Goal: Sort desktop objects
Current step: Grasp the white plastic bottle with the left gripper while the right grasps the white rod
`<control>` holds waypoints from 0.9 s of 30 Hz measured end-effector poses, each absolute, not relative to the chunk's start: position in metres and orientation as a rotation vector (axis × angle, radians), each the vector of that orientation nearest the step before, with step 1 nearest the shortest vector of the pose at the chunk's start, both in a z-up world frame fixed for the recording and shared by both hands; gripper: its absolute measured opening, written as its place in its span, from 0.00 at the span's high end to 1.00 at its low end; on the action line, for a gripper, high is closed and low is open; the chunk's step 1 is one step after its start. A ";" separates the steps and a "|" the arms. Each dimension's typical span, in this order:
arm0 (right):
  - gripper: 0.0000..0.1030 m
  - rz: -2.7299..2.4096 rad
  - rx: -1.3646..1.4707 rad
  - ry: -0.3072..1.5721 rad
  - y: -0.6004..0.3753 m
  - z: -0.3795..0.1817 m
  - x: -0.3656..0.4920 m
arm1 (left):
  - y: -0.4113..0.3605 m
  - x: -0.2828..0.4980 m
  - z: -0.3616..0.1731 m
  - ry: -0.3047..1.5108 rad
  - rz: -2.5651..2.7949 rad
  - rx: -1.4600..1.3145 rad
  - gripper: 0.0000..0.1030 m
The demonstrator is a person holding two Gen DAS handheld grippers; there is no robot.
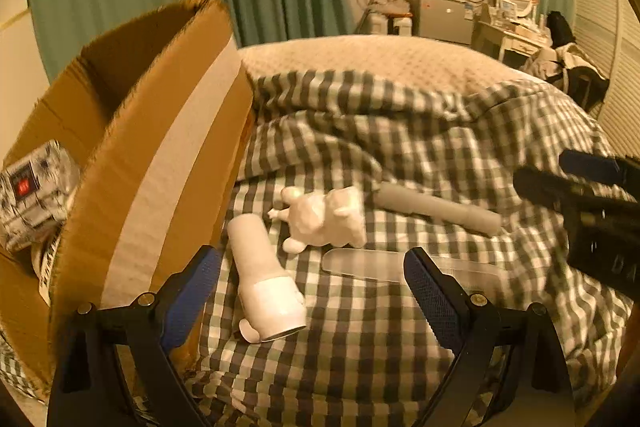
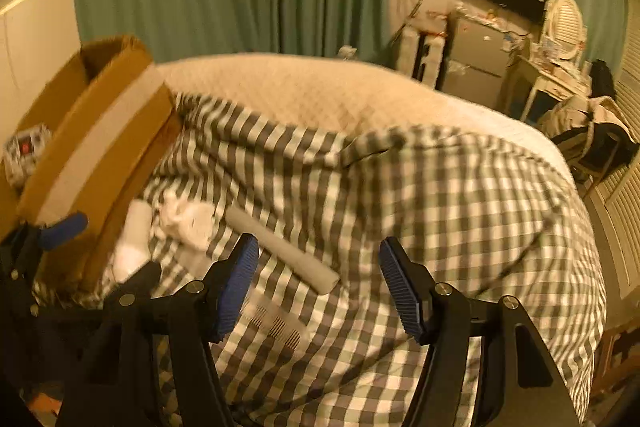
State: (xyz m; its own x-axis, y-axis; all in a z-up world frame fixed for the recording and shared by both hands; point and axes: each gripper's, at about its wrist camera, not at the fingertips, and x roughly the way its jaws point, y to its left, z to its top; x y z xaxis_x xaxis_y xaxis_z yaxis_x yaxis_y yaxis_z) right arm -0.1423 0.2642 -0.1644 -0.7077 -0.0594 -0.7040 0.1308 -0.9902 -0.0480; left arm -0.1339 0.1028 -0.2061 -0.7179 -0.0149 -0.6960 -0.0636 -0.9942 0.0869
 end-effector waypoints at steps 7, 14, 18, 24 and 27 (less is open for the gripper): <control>0.40 -2.718 1.257 0.204 0.253 -0.193 -0.162 | 0.100 -0.145 -0.229 0.171 2.843 -1.276 0.07; 0.40 -2.663 1.361 0.292 0.249 -0.219 -0.181 | 0.095 -0.154 -0.250 0.170 2.812 -1.425 0.09; 0.40 -2.616 1.406 0.343 0.246 -0.234 -0.189 | 0.091 -0.157 -0.260 0.160 2.805 -1.487 0.09; 0.39 -2.574 1.450 0.437 0.241 -0.250 -0.197 | 0.077 -0.161 -0.272 0.037 2.755 -1.562 0.14; 0.40 -2.578 1.463 0.415 0.243 -0.251 -0.200 | 0.069 -0.158 -0.272 -0.030 2.740 -1.560 0.33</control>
State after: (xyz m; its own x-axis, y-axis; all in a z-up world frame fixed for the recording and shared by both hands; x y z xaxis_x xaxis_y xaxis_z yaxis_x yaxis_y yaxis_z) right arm -0.2003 0.2428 -0.2508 -0.5141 0.0076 -0.8577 0.2620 -0.9508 -0.1655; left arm -0.1583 0.0688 -0.2721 -0.5105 -0.0002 -0.8599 0.0192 -0.9998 -0.0112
